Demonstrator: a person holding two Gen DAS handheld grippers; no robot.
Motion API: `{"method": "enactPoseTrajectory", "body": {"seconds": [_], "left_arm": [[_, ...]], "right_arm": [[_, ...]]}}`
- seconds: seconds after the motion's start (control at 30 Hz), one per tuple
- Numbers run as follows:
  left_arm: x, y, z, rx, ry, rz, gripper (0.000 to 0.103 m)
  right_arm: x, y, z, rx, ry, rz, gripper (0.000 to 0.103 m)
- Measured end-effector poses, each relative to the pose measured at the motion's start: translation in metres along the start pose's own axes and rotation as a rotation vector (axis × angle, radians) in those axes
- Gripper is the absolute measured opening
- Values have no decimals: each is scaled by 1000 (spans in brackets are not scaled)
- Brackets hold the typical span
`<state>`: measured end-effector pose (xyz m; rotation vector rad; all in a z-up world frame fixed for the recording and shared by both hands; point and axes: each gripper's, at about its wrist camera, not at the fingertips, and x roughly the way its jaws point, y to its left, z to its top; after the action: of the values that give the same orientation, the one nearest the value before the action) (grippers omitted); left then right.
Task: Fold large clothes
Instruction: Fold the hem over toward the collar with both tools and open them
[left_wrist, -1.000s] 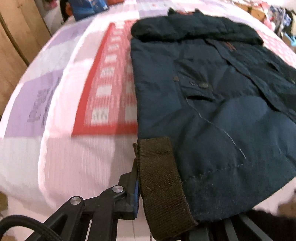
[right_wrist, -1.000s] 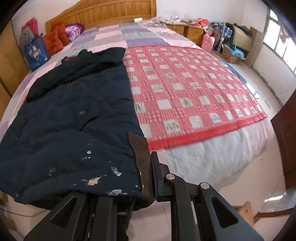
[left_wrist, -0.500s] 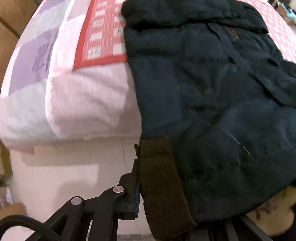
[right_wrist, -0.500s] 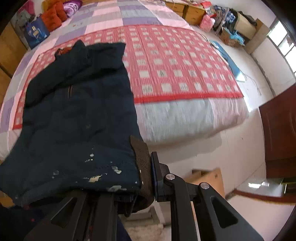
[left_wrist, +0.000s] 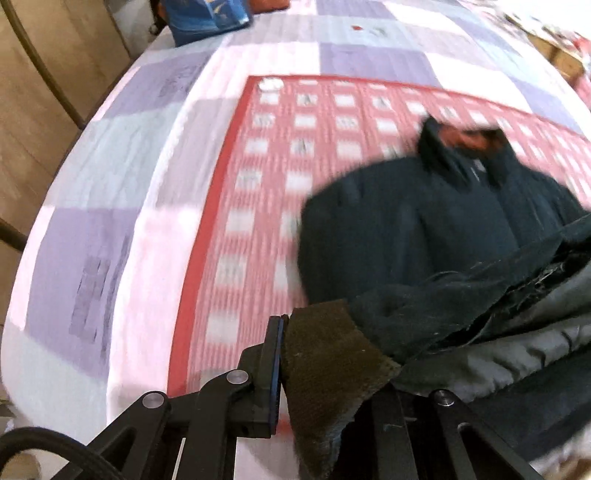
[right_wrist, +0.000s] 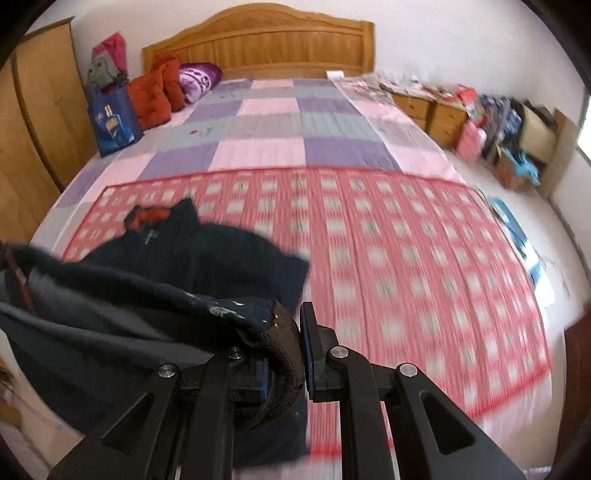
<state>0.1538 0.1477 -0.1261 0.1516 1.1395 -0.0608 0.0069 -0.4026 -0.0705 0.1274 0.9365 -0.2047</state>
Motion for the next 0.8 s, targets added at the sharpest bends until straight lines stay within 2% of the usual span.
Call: {"method": "enactPoseTrajectory", "body": {"seconds": [0.07,0.2,0.33,0.4,0.47,0.53,0.57,0.67,0.7,0.73,0.8], "left_arm": [[36,-3,35,2,12,23,15],[121,-12,89,29,121,58,15],[196,-20,101,35,267,43,20],[218,-22,98,26,289,26,29],[230,-14,95,1,290,14,51],[236,-2,93,-24,296,-29,59],[236,1,93,-16,296,-49,59],[221,-4,96,96,263,-79,58],[215,-4,97,122,252,-101,58],[209,-3,99,145,243,-128,58],[197,4,102,171,244,-183,63]], "right_arm": [[45,0,30,3,7,9,15],[136,1,70,21,103,-10,15],[218,-3,77,71,249,-43,16],[241,-8,67,100,280,-49,16],[253,-9,63,110,289,-61,16],[263,-8,60,116,311,-66,17],[266,-7,62,123,318,-69,19],[270,-10,67,155,346,-55,28],[267,-13,69,166,357,-27,37],[264,-17,71,158,359,-27,52],[249,-23,77,131,343,-31,71]]}}
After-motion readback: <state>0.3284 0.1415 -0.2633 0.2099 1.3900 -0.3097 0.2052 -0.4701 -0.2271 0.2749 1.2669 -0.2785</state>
